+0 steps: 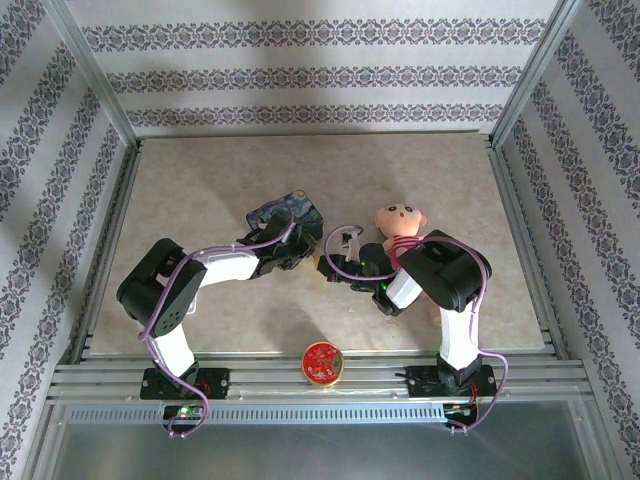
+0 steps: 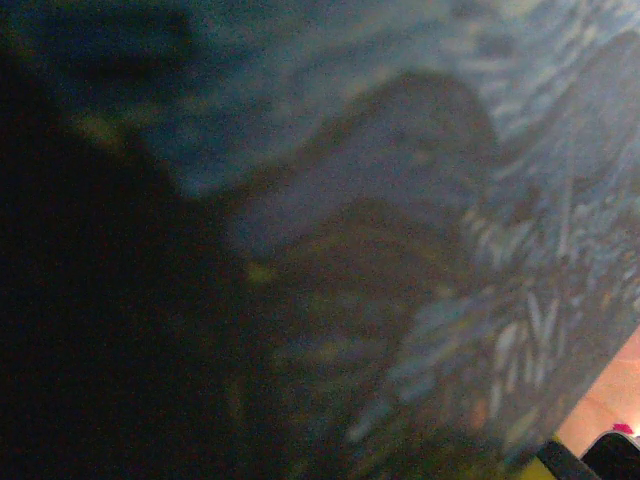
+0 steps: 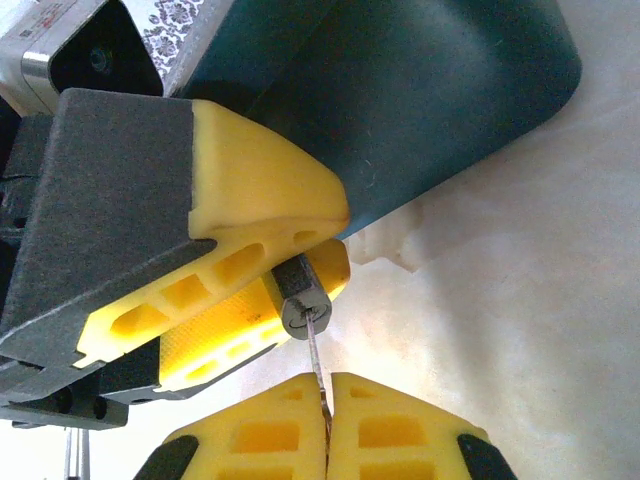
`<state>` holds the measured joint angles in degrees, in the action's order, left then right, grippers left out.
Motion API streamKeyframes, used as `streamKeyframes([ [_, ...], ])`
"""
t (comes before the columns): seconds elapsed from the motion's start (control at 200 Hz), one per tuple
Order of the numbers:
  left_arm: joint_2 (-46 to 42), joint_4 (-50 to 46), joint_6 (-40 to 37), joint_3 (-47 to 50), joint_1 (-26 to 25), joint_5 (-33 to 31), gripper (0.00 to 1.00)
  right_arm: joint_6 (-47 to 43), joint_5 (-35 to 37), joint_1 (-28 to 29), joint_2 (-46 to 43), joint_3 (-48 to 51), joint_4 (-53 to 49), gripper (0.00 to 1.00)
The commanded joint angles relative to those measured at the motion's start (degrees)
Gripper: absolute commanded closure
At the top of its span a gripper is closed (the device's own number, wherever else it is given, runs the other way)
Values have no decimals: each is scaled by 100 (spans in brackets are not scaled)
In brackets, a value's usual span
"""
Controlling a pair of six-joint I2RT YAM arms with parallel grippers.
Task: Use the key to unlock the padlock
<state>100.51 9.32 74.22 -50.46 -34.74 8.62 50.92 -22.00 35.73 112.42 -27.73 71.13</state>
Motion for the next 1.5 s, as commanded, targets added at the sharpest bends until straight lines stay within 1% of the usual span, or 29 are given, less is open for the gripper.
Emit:
streamKeyframes([
  [0.0, -90, -366, 138, 25, -191, 991, 100, 328, 256, -121, -125, -238, 819, 100],
  [0.1, -95, -383, 106, 17, -191, 1024, 100, 492, 223, -184, -108, -266, 823, 100],
  [0.235, -128, -409, 76, 19, -191, 1078, 100, 473, 182, -252, -109, -282, 734, 100],
  [0.515, -146, -405, 275, -25, -197, 1428, 100, -130, -150, -228, -340, -435, 257, 100],
  [0.6, -146, -403, 396, -17, -195, 1587, 100, -474, -273, -241, -577, -479, -168, 100],
  [0.73, -172, -530, 480, -58, -165, 1736, 100, -1083, -270, -291, -998, -584, -1281, 100],
  [0.845, -215, -599, 537, -85, -147, 1790, 100, -1220, -394, -444, -1150, -663, -1751, 100],
  [1.034, -268, -621, 648, -60, -134, 1818, 100, -1054, -807, -683, -1161, -764, -1787, 100],
  [1.249, -252, -453, 860, 18, -121, 1793, 100, -1014, -954, -681, -1122, -831, -1805, 100],
  [1.384, -127, -311, 1012, 36, -122, 1831, 100, -1055, -850, -515, -1108, -857, -1834, 100],
  [1.494, 40, -220, 1077, -53, -121, 1973, 100, -1228, -474, -279, -1158, -874, -1985, 100],
])
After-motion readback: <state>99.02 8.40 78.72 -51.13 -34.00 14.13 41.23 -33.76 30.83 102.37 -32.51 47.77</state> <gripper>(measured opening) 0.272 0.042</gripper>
